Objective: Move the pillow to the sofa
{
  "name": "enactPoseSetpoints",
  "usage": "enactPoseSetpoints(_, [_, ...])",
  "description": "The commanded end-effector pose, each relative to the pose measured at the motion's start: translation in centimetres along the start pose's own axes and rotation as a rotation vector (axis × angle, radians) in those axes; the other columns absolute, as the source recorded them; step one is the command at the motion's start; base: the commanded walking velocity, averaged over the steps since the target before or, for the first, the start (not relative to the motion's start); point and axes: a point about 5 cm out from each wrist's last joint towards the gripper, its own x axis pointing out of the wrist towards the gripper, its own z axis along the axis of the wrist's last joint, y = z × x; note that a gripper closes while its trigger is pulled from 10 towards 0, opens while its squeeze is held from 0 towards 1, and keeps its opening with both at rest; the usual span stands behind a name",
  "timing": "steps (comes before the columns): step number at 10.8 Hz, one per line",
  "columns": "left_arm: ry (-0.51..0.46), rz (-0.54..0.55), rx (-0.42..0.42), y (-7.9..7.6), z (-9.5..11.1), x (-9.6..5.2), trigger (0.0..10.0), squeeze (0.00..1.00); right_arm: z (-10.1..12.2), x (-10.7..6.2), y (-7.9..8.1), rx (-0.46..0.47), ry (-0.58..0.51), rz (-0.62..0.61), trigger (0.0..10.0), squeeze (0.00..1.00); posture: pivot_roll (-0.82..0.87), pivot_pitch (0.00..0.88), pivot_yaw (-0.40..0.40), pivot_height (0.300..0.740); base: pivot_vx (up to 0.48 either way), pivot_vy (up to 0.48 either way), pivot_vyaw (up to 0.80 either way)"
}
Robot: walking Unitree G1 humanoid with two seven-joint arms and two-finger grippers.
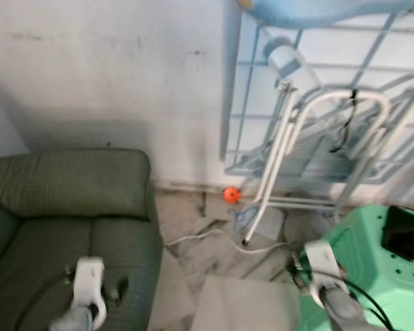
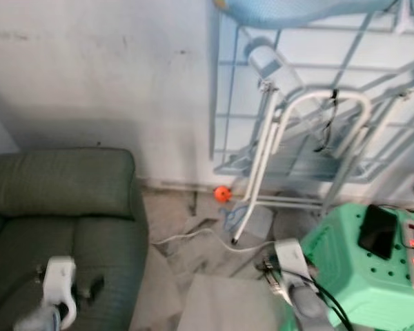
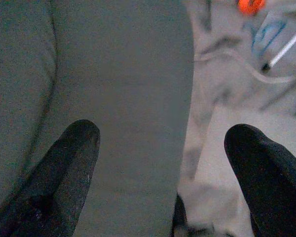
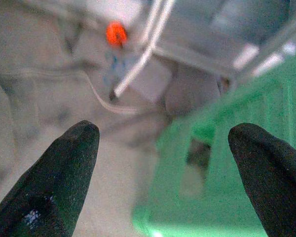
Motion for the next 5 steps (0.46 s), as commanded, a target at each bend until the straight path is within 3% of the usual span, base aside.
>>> enactPoseSetpoints(1, [0.095,0.028,0.011,0.6,-2.2,-0.7,10.0,0.0,-1.2,-0.2,0.0,-0.007,0.063,-0.008,10.0,0.0,-0.22,0.004,-0.005,0.74,0.0,0.0,-0.61])
enactPoseSetpoints(3, [0.247,0.062,0.016,1.0,-5.3,-1.8,10.0,0.0,-3.7,-1.0,0.0,-0.084,0.189,0.029,10.0,0.0,-0.22,0.0,-0.011,0.74,0.0,0.0,-0.48])
enactPoseSetpoints(5, [0.283,0.039,0.028,0.3,-5.9,-1.8,10.0,0.0,-5.7,-1.9,0.2,-0.139,0.28,0.091,10.0,0.0,-0.22,0.0,-0.016,0.74,0.0,0.0,0.0])
